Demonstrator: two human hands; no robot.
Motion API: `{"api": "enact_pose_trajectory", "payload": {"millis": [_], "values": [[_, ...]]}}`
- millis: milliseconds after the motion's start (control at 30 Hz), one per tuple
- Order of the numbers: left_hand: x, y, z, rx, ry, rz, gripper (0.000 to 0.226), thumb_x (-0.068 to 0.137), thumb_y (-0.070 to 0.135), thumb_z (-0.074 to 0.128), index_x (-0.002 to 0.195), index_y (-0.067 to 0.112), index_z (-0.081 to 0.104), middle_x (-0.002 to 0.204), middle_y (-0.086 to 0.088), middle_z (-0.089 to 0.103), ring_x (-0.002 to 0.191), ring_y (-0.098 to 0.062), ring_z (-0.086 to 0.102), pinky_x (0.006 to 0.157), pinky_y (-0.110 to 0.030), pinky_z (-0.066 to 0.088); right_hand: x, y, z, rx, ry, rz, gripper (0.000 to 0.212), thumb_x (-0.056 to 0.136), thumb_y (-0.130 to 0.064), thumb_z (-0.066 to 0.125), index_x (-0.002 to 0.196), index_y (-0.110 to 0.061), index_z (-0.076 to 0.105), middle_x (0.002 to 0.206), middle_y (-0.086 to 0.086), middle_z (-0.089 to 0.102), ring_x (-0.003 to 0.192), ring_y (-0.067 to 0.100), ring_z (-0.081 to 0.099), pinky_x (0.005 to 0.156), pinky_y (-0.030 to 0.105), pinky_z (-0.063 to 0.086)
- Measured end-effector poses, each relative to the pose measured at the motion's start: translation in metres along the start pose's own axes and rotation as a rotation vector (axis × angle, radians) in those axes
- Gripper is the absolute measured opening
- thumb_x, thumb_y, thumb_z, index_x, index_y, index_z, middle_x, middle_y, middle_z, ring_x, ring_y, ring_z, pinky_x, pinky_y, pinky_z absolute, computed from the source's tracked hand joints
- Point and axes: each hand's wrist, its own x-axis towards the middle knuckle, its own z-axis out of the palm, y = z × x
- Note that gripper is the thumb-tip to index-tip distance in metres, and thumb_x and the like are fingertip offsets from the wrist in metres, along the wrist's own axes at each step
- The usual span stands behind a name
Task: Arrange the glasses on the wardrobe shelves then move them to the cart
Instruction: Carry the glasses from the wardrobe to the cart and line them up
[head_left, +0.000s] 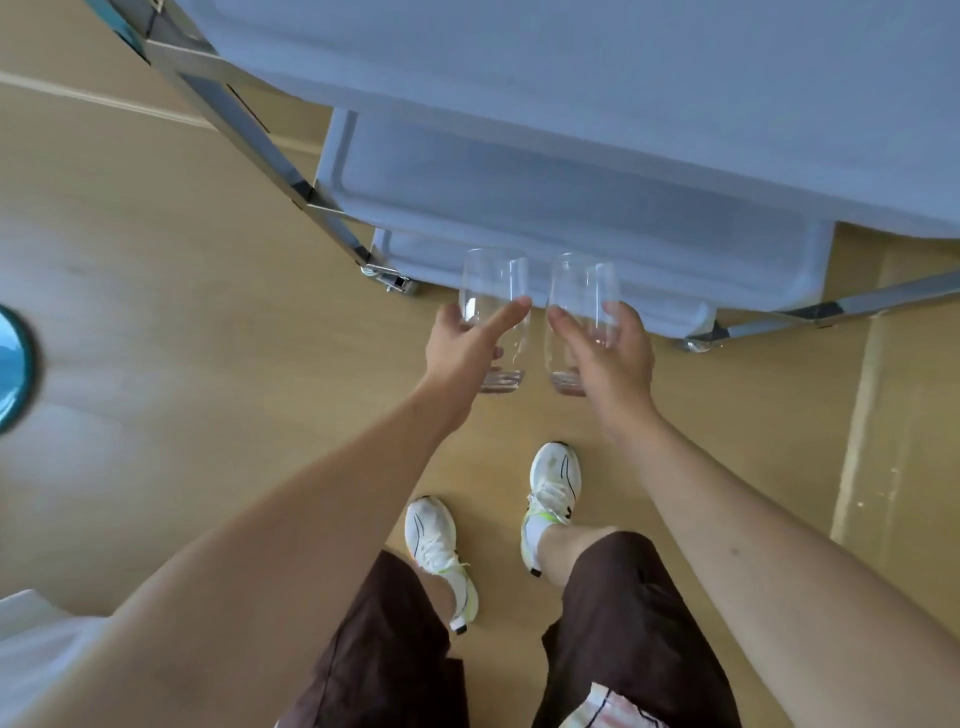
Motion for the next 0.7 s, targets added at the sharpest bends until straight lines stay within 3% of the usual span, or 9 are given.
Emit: {"api": "enact_pose_trajectory", "payload": {"millis": [67,200,300,400,467,533,700], "values": [[0.012,-0.001,-0.002,-0.013,-0.008,0.042,0.08,0.061,0.063,0.086,0.121,0.022,0.054,0.119,-0.001,0.067,0.098,-0.024,0.072,0.085,-0.053,0.061,0.01,0.003,0.005,0.023,0.006,-0.018,0.068,0.073,-0.058,0.084,0.129,-0.033,0.054,0.102,-0.006,0.064,0.092,0.015,0.07,0.064,0.025,0.056],[0.045,0.01,-0.004,-0.03,0.003,0.177,0.085,0.066,0.06,0.086,0.132,0.022,0.049,0.119,-0.002,0.063,0.1,-0.024,0.071,0.066,-0.044,0.064,0.039,0.002,0.017,0.06,0.042,-0.15,0.043,0.072,-0.058,0.083,0.101,-0.047,0.053,0.106,0.002,0.066,0.093,0.017,0.07,0.075,0.038,0.061],[0.07,0.023,-0.001,-0.021,-0.003,0.271,0.082,0.067,0.063,0.083,0.131,0.024,0.05,0.121,0.002,0.065,0.096,-0.02,0.073,0.084,-0.051,0.061,0.061,-0.001,0.025,0.125,0.067,-0.235,0.052,0.072,-0.056,0.084,0.112,-0.041,0.055,0.106,0.008,0.068,0.078,0.004,0.069,0.053,0.018,0.053],[0.087,0.035,0.007,-0.032,-0.036,0.376,0.073,0.067,0.064,0.083,0.122,0.024,0.054,0.12,0.001,0.066,0.095,-0.021,0.073,0.088,-0.051,0.06,0.081,-0.005,0.029,0.182,0.085,-0.316,0.059,0.074,-0.051,0.086,0.122,-0.033,0.056,0.106,0.011,0.067,0.08,0.006,0.068,0.048,0.015,0.05],[0.099,0.04,0.013,-0.041,-0.053,0.452,0.069,0.069,0.061,0.084,0.118,0.022,0.054,0.12,-0.002,0.066,0.096,-0.024,0.073,0.084,-0.049,0.062,0.095,-0.007,0.032,0.199,0.115,-0.37,0.063,0.074,-0.052,0.086,0.125,-0.03,0.056,0.103,0.008,0.067,0.089,0.016,0.071,0.055,0.029,0.059],[0.112,0.047,0.019,-0.061,-0.069,0.531,0.064,0.071,0.059,0.084,0.114,0.022,0.054,0.118,-0.003,0.067,0.096,-0.026,0.073,0.084,-0.05,0.062,0.108,-0.009,0.034,0.224,0.14,-0.418,0.067,0.071,-0.055,0.086,0.125,-0.029,0.055,0.096,0.002,0.067,0.091,0.024,0.072,0.072,0.047,0.062],[0.141,0.053,0.035,-0.074,-0.109,0.682,0.065,0.069,0.061,0.083,0.111,0.022,0.054,0.117,-0.006,0.066,0.092,-0.025,0.074,0.087,-0.052,0.06,0.138,-0.003,0.04,0.262,0.207,-0.56,0.07,0.071,-0.055,0.085,0.126,-0.024,0.056,0.089,-0.002,0.065,0.089,0.02,0.072,0.086,0.049,0.059]]}}
